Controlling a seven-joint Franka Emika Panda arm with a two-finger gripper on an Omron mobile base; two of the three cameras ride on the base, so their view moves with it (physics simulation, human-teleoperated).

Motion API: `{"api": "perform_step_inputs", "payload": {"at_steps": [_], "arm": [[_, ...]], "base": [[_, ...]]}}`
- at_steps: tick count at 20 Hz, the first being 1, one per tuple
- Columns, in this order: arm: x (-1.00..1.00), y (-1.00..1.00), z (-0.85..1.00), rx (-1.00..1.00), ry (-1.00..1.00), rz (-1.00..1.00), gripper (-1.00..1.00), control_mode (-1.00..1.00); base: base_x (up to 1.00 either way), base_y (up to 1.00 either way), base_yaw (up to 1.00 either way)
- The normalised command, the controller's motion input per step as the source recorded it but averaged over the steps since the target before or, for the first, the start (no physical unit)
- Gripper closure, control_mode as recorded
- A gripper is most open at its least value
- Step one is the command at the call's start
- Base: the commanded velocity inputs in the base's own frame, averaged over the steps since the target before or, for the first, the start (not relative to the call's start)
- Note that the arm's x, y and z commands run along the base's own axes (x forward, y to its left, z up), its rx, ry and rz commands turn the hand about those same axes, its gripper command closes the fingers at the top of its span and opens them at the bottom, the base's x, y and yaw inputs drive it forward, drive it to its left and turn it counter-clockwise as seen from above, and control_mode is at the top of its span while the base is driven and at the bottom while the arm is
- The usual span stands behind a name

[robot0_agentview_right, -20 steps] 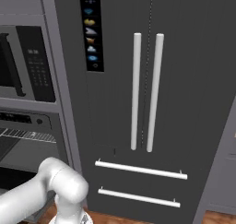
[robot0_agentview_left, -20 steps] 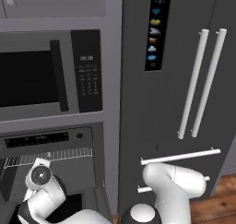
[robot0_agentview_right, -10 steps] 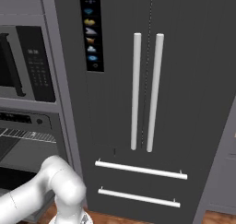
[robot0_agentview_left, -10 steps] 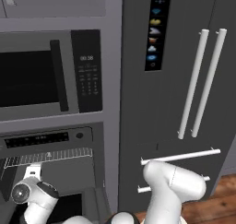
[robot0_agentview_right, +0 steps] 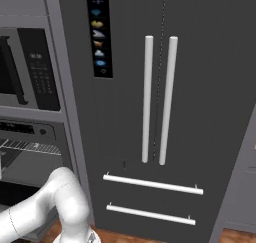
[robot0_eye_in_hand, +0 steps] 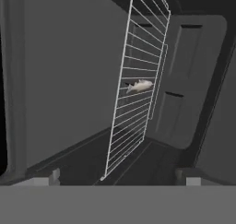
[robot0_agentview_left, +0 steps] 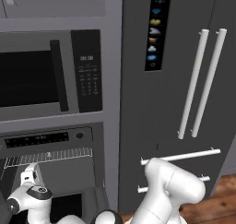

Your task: Take the fish from the oven and place it on the plate on the counter.

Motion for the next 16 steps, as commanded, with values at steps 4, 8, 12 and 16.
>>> {"api": "perform_step_inputs", "payload": {"at_steps": [4,8,12,16], "arm": [[0.46,0.00,-0.41,-0.19,-0.21,0.00,-1.00,-1.00],[0.55,0.00,-0.23,-0.05,-0.20,0.03,-1.00,-1.00],[0.55,0.02,-0.27,0.00,-0.10,0.05,-1.00,-1.00],[0.34,0.10,-0.52,-0.01,-0.02,0.05,-1.00,-1.00]], "base": [[0.00,0.00,0.00],[0.00,0.00,0.00],[0.00,0.00,0.00],[0.00,0.00,0.00]]}}
